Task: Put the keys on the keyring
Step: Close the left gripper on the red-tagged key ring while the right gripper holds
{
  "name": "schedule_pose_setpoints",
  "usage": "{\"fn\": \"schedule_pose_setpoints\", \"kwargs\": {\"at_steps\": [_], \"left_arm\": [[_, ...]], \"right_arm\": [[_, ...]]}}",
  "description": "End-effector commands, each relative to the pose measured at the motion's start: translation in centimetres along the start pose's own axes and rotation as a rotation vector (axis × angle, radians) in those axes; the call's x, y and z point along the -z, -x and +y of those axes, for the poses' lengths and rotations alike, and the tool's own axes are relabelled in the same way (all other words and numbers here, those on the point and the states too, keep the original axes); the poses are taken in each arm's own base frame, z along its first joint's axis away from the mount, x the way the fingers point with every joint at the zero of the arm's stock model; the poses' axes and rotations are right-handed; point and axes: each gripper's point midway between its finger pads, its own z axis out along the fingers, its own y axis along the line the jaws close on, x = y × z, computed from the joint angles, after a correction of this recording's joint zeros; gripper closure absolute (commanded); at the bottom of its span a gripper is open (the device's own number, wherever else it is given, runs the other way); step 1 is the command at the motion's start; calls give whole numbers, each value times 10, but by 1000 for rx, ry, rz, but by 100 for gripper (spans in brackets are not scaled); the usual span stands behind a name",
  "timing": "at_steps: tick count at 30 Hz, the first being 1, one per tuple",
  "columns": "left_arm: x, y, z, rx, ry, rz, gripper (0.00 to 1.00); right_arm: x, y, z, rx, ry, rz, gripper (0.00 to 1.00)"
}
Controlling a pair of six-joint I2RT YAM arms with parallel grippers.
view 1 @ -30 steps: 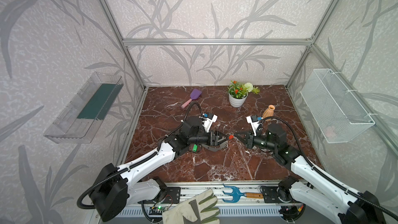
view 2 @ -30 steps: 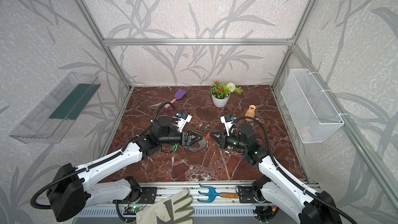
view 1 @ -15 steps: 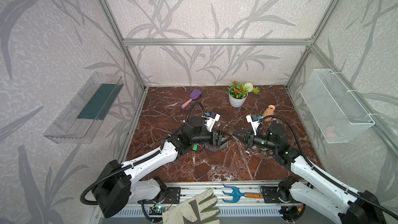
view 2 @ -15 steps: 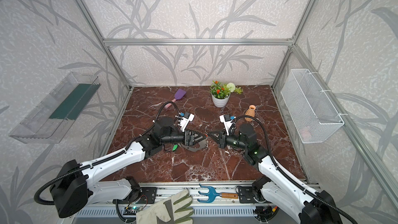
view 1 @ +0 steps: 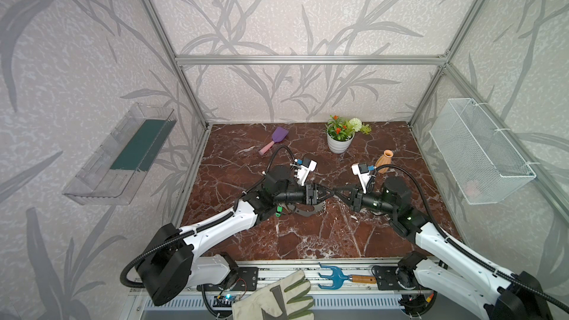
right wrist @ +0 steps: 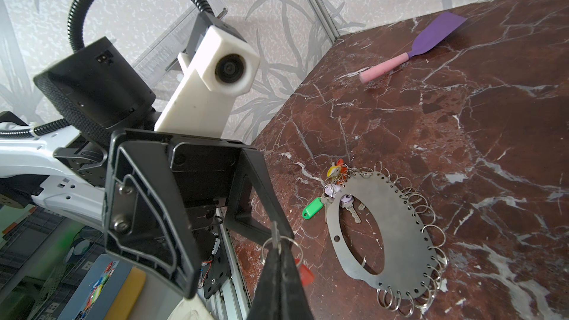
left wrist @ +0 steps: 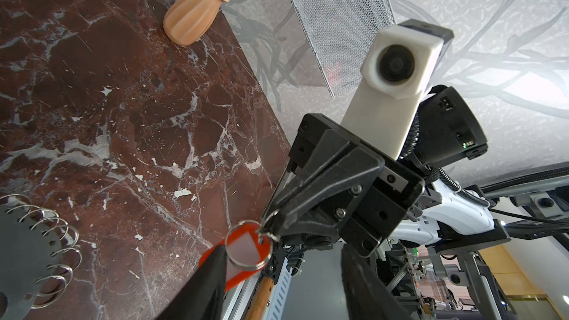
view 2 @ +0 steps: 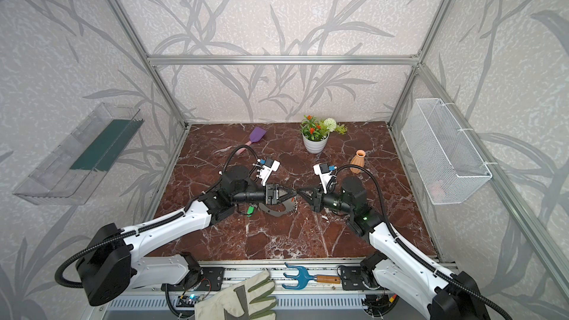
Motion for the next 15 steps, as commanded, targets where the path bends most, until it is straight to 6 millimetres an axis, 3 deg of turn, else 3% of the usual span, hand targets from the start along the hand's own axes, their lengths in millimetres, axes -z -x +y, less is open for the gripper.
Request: {"fn": "schedule_pose_setpoints", "kwargs": {"at_steps": [1,15], "left_arm": [[5,8,-28,-19,-73,-11,45],[-1,11,-19,19,-50,-13,64]], "right_arm": [[-1,-2,-2,16,-3,-5,100],[0,-5,-4,14,-9,-6,100]]}}
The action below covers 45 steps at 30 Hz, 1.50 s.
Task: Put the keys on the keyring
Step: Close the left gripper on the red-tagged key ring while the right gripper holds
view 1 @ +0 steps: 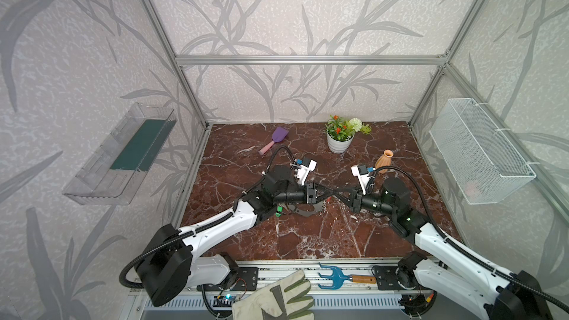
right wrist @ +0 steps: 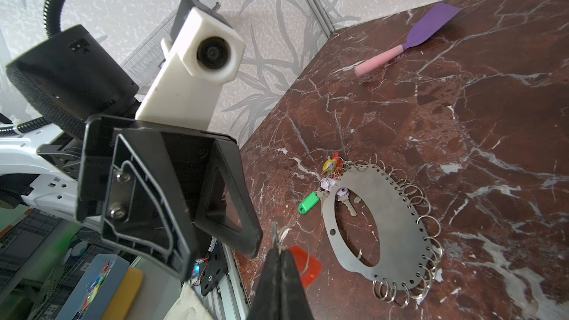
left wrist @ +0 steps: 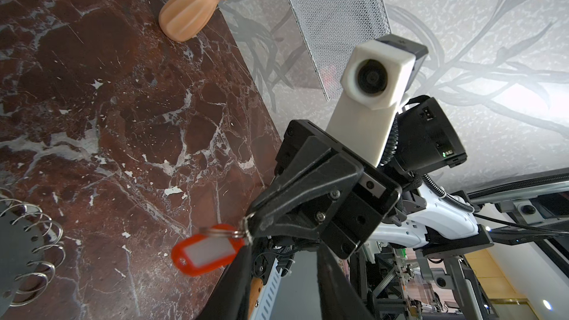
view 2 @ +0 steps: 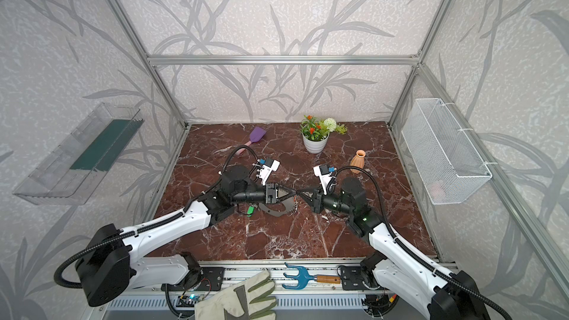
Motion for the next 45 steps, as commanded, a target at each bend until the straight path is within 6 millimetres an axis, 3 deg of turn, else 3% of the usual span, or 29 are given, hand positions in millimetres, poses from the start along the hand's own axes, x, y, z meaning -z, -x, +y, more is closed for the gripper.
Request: {"fn": "schedule_pose_setpoints", "kwargs": {"at_steps": [1,16,29,45], "left_arm": [[-2,8,-15,-15,-33,-5,64],[-12,5,3,17,16,23,68],[-14,6,12,34,59,21,82],[-18,5,22,53,95,33,88]], "right_arm": [[0,2,3,27,8,-17,100],[1,0,2,30,8,-17,100],[2,-2,1,36,2,-13,100],[4,-4,2,39,4,-22,100]]}}
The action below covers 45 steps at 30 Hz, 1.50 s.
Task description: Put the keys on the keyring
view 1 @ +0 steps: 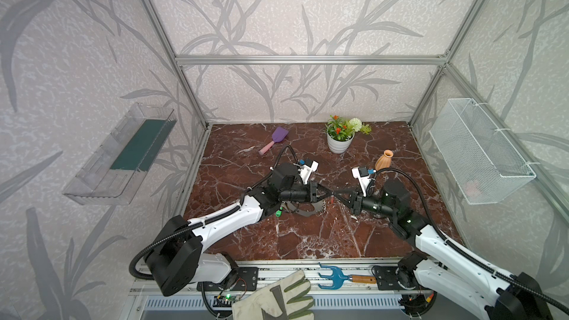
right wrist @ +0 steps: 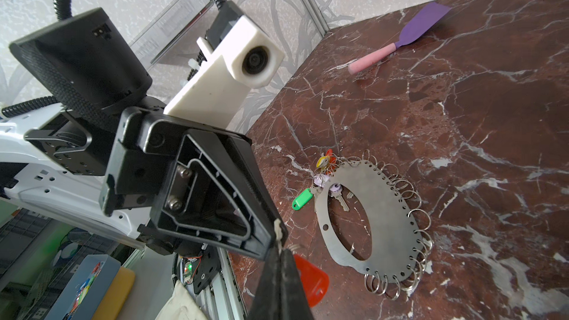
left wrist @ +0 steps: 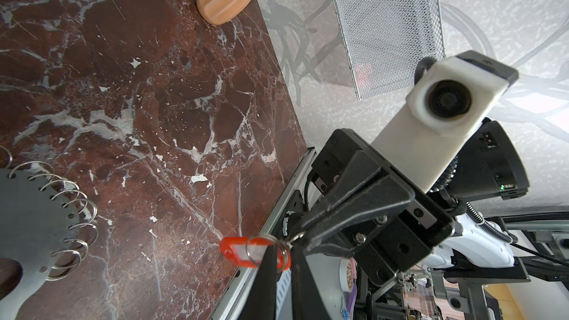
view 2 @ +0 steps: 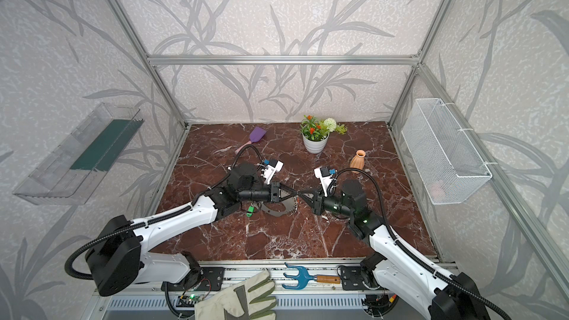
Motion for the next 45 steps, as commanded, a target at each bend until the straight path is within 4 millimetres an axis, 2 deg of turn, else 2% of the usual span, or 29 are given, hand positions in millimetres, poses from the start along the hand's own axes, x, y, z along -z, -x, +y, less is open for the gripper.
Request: {"fn": "schedule_pose_setpoints", "kwargs": {"at_steps": [1,8,11,12,14,15,16,19,24,27,29,31,37,40,42,45], "left_arm": [[-3,8,-9,-14,-14,-12,88],[-1,11,-9,-8,-21,-33,94],[9,16,-5,12,-35,-77,87],[13,17,-4,22,-44,-94,88],[18,19,-2,33,-67,-114,98],[19,19,-3,31,-71,-113,98],[20,18,-4,27,-72,-113,96],[22,17,1,45,-74,-124,77],[20,4,14,33,-73,-96,63],[18,-14,40,-97,79,-68,53],[18,-24,50,-221,185,-73,52],[21,-23,57,-343,264,-143,52],[43,-12,56,-677,366,-440,54],[40,-13,57,-799,432,-437,53],[32,-17,48,-901,431,-425,52],[30,-13,44,-962,476,-500,52]], "right_arm": [[2,4,8,30,25,-21,100],[2,3,5,32,16,-23,100],[2,4,7,34,24,-29,100],[2,4,7,34,25,-30,100],[1,4,6,33,26,-27,100],[0,4,6,31,26,-25,100],[0,4,7,31,30,-23,100],[0,8,10,35,40,-34,100],[-3,13,13,26,57,-40,100],[-4,15,14,21,65,-44,100],[-5,17,14,18,65,-43,100],[-5,17,15,16,68,-38,100],[-4,19,17,11,68,-34,100],[-5,18,17,7,70,-29,100],[-5,18,18,5,75,-27,100],[-6,17,17,1,79,-26,100]]}}
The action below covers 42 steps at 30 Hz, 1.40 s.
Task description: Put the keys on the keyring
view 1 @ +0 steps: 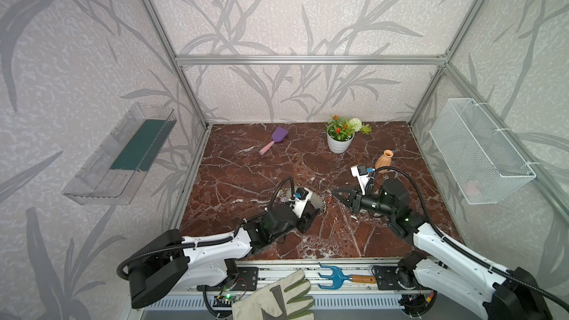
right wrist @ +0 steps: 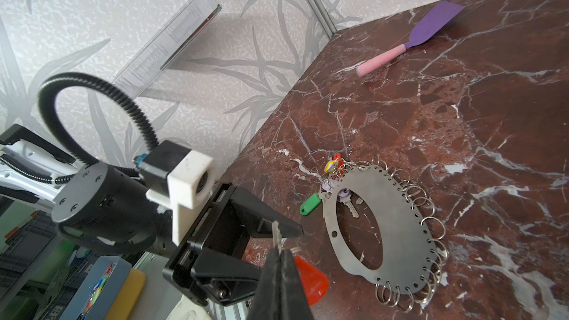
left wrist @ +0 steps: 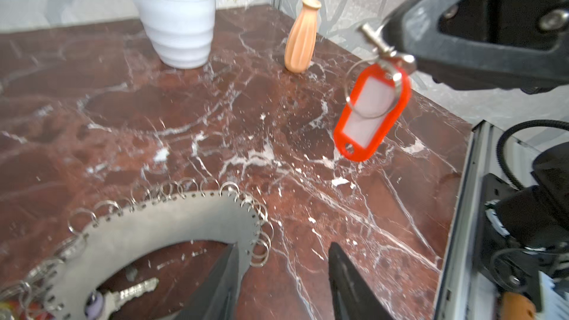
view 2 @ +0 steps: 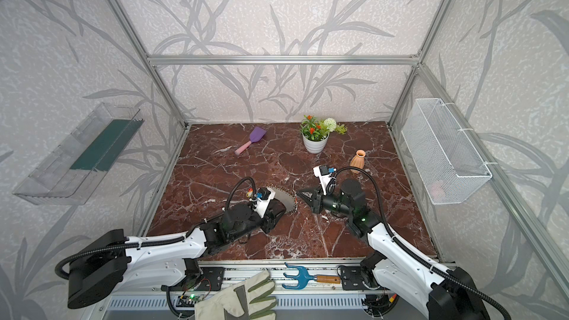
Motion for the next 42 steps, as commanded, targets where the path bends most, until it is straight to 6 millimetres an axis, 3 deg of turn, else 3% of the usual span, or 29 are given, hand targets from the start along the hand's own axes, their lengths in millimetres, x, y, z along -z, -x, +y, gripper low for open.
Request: {"fn": "schedule_pose_setpoints", "kwargs": {"at_steps": [1,11,16,33,42], "left_arm": [[-2,35,9,-145,129,-159,52],[-5,54,-3,-282,159,-265,52],[-12,51,-17,-324,110,-248,52],[-27,64,-27,-302,114,-294,52],[-30,64,-17,-276,185,-282,67]], "right_arm": [[-2,12,13,23,42,-18,100],[-1,10,14,17,46,-12,100],[-1,10,14,18,44,-15,100],[1,7,10,8,30,-17,100],[1,5,9,8,29,-10,100]]}}
